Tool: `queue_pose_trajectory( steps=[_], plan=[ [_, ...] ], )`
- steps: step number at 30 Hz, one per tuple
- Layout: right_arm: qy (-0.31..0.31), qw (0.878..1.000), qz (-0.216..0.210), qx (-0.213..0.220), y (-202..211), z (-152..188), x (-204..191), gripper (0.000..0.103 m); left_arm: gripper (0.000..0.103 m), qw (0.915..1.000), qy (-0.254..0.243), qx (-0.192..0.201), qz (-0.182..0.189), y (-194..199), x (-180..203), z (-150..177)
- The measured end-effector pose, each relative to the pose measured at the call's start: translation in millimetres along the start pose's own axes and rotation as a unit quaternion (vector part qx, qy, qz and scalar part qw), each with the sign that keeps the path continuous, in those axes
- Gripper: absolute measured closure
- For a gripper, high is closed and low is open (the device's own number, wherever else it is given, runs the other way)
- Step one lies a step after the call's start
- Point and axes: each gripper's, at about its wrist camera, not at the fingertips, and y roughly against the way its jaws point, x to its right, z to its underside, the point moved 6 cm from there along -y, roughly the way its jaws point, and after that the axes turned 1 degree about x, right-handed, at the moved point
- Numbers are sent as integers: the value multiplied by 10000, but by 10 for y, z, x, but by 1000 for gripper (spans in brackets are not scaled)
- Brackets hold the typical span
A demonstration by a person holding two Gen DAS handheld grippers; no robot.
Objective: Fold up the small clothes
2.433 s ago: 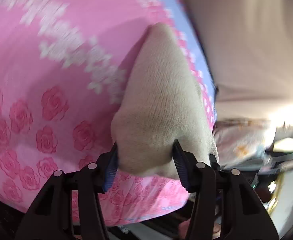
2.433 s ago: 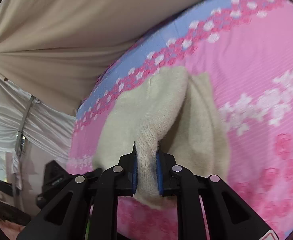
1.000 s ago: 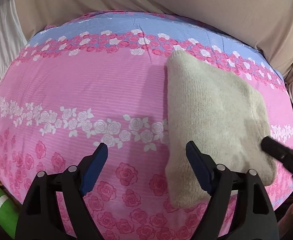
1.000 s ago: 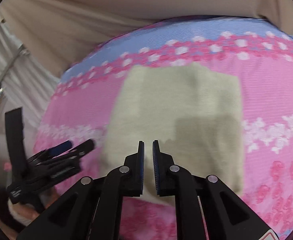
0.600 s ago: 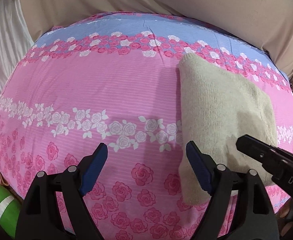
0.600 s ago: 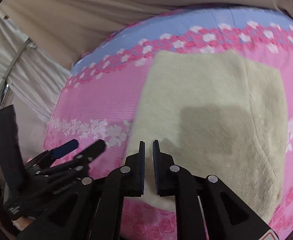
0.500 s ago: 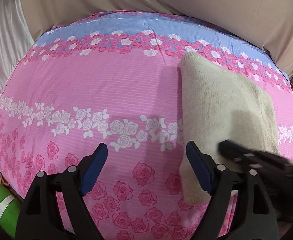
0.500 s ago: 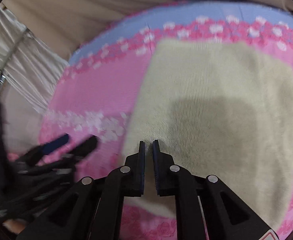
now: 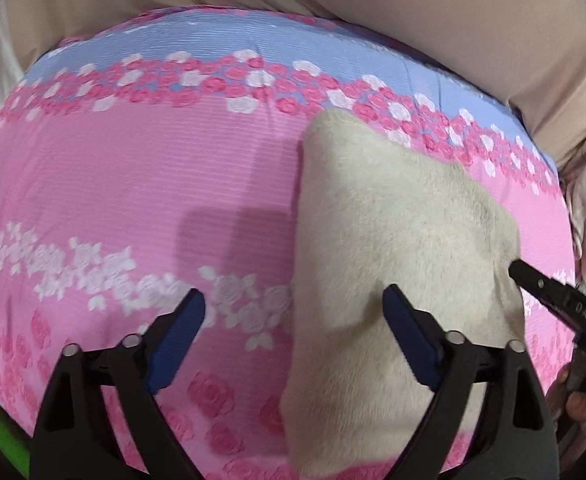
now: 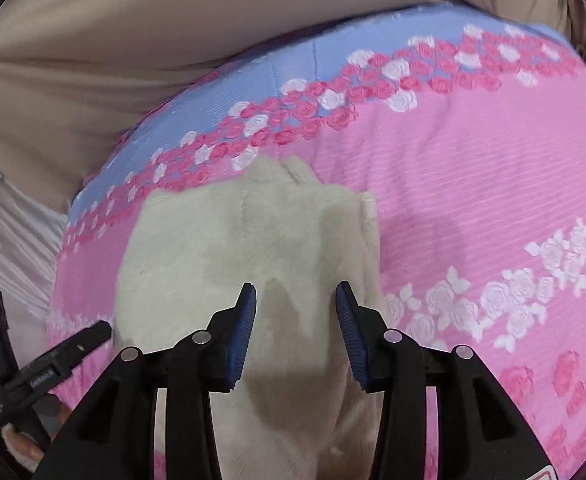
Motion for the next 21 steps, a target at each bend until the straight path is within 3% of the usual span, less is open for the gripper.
queue_pose_trajectory(
  steps=[2, 4, 6, 8, 10, 12, 13, 14, 15, 16, 18, 19, 20, 21],
  plan=[
    [279, 9995, -134, 8, 7, -58, -135, 101, 43, 9997, -218, -77, 48, -97, 123, -36],
    [450, 9973, -363, 446, 255, -168, -304, 102, 44, 9996, -277, -32, 86, -77, 195, -85],
    [502, 9951, -336, 785, 428, -280, -313, 102, 44, 9991, -394, 136, 2, -37, 248, -136],
    [441, 9977, 122, 498, 221, -291, -115, 101, 41, 9986, -480, 177, -146, -69, 267, -138],
    [96, 9991, 395, 92, 90, -183, 102, 94, 39, 9990, -399, 111, -151, -96, 254, -119],
    [-269, 9991, -226, 242, 228, -61, 131, 92, 34, 9997, -238, 76, -22, -46, 207, -84],
    [-363, 9981, -388, 323, 287, -18, 125, 83, 29, 9998, -190, 73, 22, -26, 186, -66],
    [-461, 9969, -486, 420, 326, 4, 120, 61, 29, 9999, -139, 66, 35, -8, 156, -35],
    [-470, 9966, -492, 475, 328, 9, 111, 51, 28, 9999, -110, 53, 54, -4, 144, -11],
    [-415, 9971, -414, 478, 301, 2, 107, 45, 28, 9999, -85, 31, 79, -9, 139, 15],
    [-340, 9988, -233, 265, 94, -29, 139, 45, 28, 9999, -91, -27, 101, -22, 154, 72],
    [-351, 9990, -242, 121, -10, -28, 139, 57, 28, 9999, -106, -33, 95, -24, 164, 84],
    [-344, 9991, -265, -1, -85, -39, 119, 91, 28, 9999, -131, -32, 97, -15, 186, 100],
    [-302, 9990, -329, 43, -52, -76, 58, 91, 28, 9998, -150, -22, 112, -2, 202, 106]
  ],
)
